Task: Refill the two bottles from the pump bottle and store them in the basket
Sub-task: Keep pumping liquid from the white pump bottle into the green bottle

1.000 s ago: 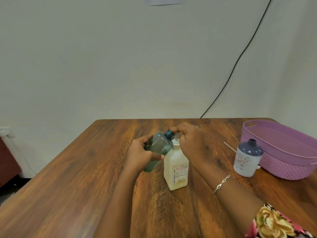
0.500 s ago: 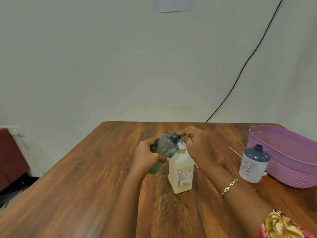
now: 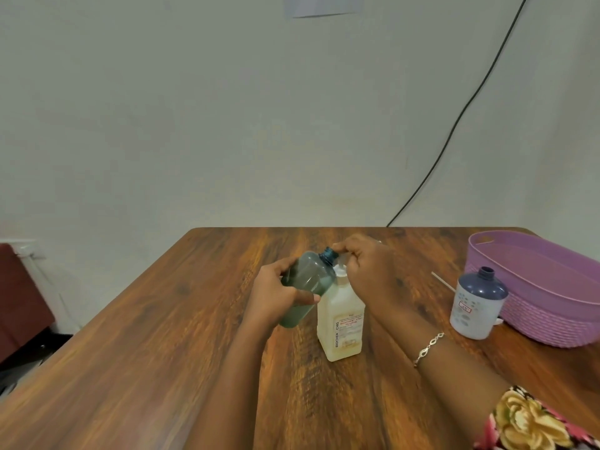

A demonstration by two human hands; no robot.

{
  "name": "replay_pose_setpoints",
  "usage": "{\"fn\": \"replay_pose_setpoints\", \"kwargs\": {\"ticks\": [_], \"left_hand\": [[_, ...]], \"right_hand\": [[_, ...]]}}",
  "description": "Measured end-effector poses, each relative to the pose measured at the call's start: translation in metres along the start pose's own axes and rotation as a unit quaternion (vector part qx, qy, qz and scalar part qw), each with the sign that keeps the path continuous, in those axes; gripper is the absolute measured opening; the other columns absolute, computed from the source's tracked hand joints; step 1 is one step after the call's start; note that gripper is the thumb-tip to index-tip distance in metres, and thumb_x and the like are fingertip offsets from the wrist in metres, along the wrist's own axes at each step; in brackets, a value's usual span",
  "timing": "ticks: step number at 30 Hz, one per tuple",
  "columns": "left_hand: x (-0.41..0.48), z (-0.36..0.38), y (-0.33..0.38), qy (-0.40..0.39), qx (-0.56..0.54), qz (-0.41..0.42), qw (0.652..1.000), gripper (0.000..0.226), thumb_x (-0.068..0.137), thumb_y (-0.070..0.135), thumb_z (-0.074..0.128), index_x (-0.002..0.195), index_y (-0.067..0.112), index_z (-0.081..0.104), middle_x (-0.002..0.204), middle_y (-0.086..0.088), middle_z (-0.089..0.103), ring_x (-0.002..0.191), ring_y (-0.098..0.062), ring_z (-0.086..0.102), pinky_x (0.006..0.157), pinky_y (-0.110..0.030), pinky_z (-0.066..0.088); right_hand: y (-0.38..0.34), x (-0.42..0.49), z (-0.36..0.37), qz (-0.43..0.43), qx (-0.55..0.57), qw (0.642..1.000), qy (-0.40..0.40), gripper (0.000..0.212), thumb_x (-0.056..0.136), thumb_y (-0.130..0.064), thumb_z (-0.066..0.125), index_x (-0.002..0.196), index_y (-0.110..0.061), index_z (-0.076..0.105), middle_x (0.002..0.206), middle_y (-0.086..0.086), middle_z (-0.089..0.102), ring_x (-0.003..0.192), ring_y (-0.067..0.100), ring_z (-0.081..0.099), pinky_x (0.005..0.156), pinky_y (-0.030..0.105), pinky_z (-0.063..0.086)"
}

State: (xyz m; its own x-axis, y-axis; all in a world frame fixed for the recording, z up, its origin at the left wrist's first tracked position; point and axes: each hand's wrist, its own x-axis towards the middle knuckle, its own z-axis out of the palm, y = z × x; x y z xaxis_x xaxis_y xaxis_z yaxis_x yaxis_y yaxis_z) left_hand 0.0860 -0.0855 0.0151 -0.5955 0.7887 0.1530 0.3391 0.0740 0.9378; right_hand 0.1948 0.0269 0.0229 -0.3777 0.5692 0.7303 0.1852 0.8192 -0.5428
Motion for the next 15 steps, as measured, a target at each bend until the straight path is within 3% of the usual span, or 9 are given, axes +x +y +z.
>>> {"fn": "replay_pose_setpoints", "kwargs": {"ticks": [3, 7, 10, 15], "left_hand": [[0.002, -0.001, -0.002, 0.000, 0.019, 0.002, 1.000, 0.078, 0.057, 0.003, 0.083, 0.129, 0.012, 0.054, 0.112, 0.000, 0.060, 0.098, -0.017, 0.055, 0.081, -0.033, 0.046], [-0.005, 0.000, -0.010, -0.005, 0.009, -0.003, 1.000, 0.066, 0.061, 0.001, 0.081, 0.121, 0.014, 0.058, 0.096, 0.011, 0.059, 0.085, -0.004, 0.053, 0.065, -0.021, 0.040], [-0.008, 0.004, -0.012, -0.006, -0.018, -0.013, 1.000, 0.062, 0.062, -0.001, 0.079, 0.118, 0.015, 0.059, 0.092, 0.014, 0.059, 0.083, -0.001, 0.052, 0.062, -0.019, 0.037], [-0.007, 0.004, -0.002, 0.002, -0.018, -0.007, 1.000, 0.059, 0.063, -0.001, 0.079, 0.116, 0.014, 0.060, 0.090, 0.014, 0.059, 0.081, -0.001, 0.053, 0.062, -0.020, 0.038]], "right_hand": [[0.001, -0.006, 0.005, -0.020, -0.018, 0.999, 0.022, 0.031, 0.075, 0.006, 0.045, 0.085, -0.003, 0.072, 0.082, 0.007, 0.069, 0.074, 0.022, 0.062, 0.070, 0.035, 0.052], [0.006, -0.020, 0.011, -0.070, -0.069, 0.995, 0.016, 0.039, 0.071, -0.008, 0.033, 0.084, -0.008, 0.070, 0.083, 0.003, 0.067, 0.074, 0.019, 0.062, 0.065, 0.025, 0.048], [0.008, -0.021, 0.010, -0.056, -0.066, 0.996, 0.003, 0.043, 0.071, -0.013, 0.030, 0.085, -0.008, 0.070, 0.084, 0.002, 0.067, 0.076, 0.019, 0.062, 0.066, 0.021, 0.044], [-0.004, -0.006, -0.002, -0.012, -0.037, 0.999, -0.026, 0.034, 0.077, 0.002, 0.041, 0.090, -0.004, 0.072, 0.087, 0.006, 0.069, 0.078, 0.018, 0.060, 0.071, 0.019, 0.044]]}}
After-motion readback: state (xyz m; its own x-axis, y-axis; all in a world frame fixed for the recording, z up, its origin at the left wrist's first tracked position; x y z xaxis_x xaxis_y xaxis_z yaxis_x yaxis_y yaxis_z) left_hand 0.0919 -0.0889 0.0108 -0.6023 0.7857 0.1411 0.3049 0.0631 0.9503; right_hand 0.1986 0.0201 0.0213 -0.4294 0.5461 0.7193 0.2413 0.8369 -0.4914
